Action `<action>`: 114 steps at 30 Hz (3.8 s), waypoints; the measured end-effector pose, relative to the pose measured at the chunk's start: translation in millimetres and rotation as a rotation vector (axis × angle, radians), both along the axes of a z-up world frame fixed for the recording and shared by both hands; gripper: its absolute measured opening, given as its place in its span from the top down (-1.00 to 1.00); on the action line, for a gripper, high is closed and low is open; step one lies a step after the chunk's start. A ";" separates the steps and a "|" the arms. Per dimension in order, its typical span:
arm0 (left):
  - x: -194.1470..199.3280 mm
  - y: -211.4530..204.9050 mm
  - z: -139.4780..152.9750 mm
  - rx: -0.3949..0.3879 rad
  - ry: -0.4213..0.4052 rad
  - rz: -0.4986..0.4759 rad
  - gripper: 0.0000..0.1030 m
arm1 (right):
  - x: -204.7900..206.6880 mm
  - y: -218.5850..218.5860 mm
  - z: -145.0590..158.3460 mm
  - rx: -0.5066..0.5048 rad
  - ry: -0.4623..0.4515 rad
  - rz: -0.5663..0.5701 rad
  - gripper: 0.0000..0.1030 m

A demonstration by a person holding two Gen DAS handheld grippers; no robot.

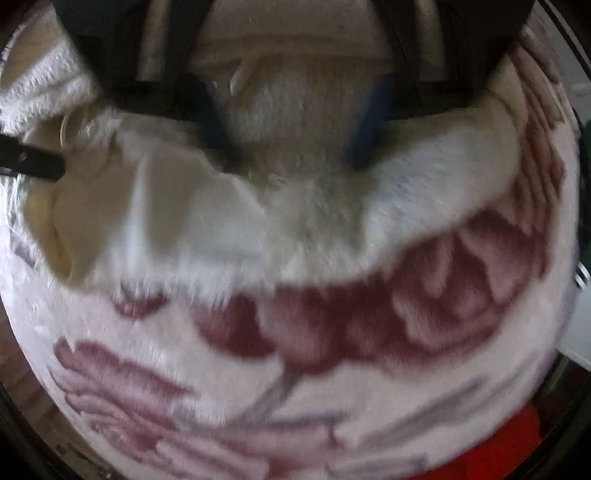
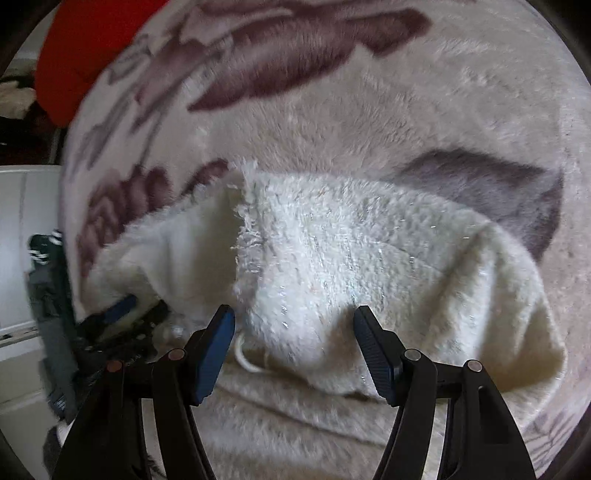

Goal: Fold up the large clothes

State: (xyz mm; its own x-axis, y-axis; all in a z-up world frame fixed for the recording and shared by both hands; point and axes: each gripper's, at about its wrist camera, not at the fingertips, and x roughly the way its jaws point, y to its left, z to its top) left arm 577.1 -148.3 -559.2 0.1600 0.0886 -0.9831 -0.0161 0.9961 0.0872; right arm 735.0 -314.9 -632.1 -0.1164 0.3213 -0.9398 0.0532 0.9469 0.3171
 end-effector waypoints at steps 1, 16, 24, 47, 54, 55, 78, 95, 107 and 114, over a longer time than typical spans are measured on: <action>0.4 -1.3 4.1 0.014 -0.023 0.005 1.00 | -1.4 3.0 -1.3 -0.013 -0.007 -0.004 -0.23; -3.0 43.3 60.4 -0.121 -0.075 0.134 0.92 | 7.8 -0.2 17.7 -0.029 -0.015 -0.012 0.47; -51.5 97.0 92.0 0.062 -0.227 0.257 -1.00 | -23.2 2.4 91.3 0.251 -0.149 -0.011 -0.17; -71.4 121.9 52.6 0.098 -0.155 0.266 -1.00 | -31.5 136.8 10.2 0.054 -0.040 0.108 0.60; -116.6 108.3 114.3 -0.004 -0.235 0.219 -1.00 | -65.1 25.2 97.8 0.172 -0.037 -0.081 -0.10; -124.8 103.6 121.4 -0.025 -0.236 0.209 -1.00 | -77.8 6.8 111.5 0.169 -0.044 -0.114 -0.10; -331.5 -68.4 46.9 0.220 0.017 0.326 -1.00 | -95.0 -258.4 -29.7 0.428 0.020 -0.399 -0.28; -349.9 -164.2 51.8 0.084 0.021 0.195 -1.00 | -52.2 -234.7 -10.7 0.328 0.117 -0.232 0.46; -384.5 -328.2 -12.7 -0.134 0.177 -0.001 -0.94 | -144.0 -351.8 25.6 0.290 0.124 -0.138 -0.34; -398.7 -288.9 25.6 -0.066 -0.004 0.105 0.62 | -126.4 -321.2 -11.3 0.457 0.087 -0.145 -0.35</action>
State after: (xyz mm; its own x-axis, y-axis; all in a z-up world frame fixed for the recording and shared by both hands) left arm 178.5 -437.2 -533.6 0.1568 0.0405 -0.9868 -0.1205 0.9925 0.0216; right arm 608.6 -636.1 -643.4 -0.1115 0.7176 -0.6875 0.2188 0.6926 0.6874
